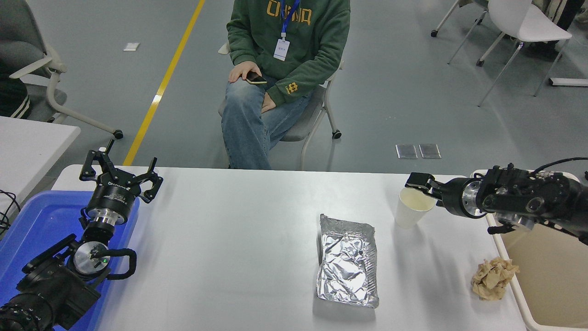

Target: Clean the table surface

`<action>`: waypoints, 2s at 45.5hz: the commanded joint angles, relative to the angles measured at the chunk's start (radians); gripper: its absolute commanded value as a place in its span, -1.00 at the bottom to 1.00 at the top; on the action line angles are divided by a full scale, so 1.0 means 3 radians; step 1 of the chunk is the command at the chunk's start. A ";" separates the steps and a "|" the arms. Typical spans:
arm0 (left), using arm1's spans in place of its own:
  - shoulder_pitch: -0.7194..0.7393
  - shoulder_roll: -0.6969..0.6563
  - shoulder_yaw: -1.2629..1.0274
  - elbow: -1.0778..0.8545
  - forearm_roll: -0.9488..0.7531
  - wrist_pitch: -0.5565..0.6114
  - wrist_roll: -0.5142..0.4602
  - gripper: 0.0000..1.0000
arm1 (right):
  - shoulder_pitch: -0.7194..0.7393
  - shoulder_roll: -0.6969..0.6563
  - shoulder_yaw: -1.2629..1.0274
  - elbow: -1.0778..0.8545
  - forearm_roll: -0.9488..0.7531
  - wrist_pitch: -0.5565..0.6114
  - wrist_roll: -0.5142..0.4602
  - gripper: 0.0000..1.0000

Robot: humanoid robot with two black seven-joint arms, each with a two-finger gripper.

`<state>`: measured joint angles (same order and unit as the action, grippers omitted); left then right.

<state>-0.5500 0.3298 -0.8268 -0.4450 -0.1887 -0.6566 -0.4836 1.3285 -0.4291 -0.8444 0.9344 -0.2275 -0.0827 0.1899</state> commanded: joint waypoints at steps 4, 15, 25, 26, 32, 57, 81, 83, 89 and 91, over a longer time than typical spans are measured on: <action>0.0003 0.0000 0.0000 0.0000 0.0000 0.0000 0.0001 1.00 | -0.0179 0.0203 -0.0161 -0.0425 -0.0055 0.0102 -0.0050 1.00; 0.0003 0.0000 0.0000 0.0000 0.0000 0.0000 0.0001 1.00 | -0.0230 0.0208 -0.0161 -0.0517 -0.0060 0.0179 -0.0066 1.00; 0.0003 0.0000 0.0000 0.0000 0.0000 0.0000 0.0001 1.00 | -0.0333 0.0356 -0.0172 -0.0685 -0.0162 0.0209 -0.0066 1.00; -0.0002 0.0000 0.0000 0.0000 0.0000 0.0000 0.0001 1.00 | -0.0343 0.0377 -0.0172 -0.0716 -0.0187 0.0214 -0.0066 0.97; -0.0002 0.0000 0.0000 0.0000 0.0000 0.0000 0.0001 1.00 | -0.0394 0.0459 -0.0172 -0.0798 -0.0249 0.0250 -0.0066 0.66; -0.0002 0.0000 0.0000 0.0000 0.0000 0.0000 0.0001 1.00 | -0.0333 0.0428 -0.0172 -0.0906 -0.0208 0.0628 -0.0045 -1.00; -0.0002 0.0000 0.0000 0.0000 0.0000 0.0000 0.0001 1.00 | -0.0190 0.0116 -0.0024 -0.0834 -0.0147 0.0751 -0.0020 -1.00; 0.0003 0.0000 0.0000 0.0000 0.0000 0.0000 0.0001 1.00 | -0.0149 0.0035 0.0048 -0.0809 -0.0142 0.0807 -0.0020 -1.00; 0.0003 0.0000 0.0000 0.0000 0.0000 0.0000 0.0001 1.00 | 0.0020 -0.0257 0.0207 -0.0655 -0.0147 0.0945 -0.0014 -1.00; 0.0003 0.0000 0.0000 0.0000 0.0000 0.0000 0.0001 1.00 | 0.0096 -0.0354 0.0232 -0.0589 -0.0152 0.0966 -0.0014 -1.00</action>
<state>-0.5496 0.3297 -0.8268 -0.4445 -0.1887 -0.6566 -0.4831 1.2856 -0.4161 -0.8340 0.6983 -0.2740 0.1559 0.1836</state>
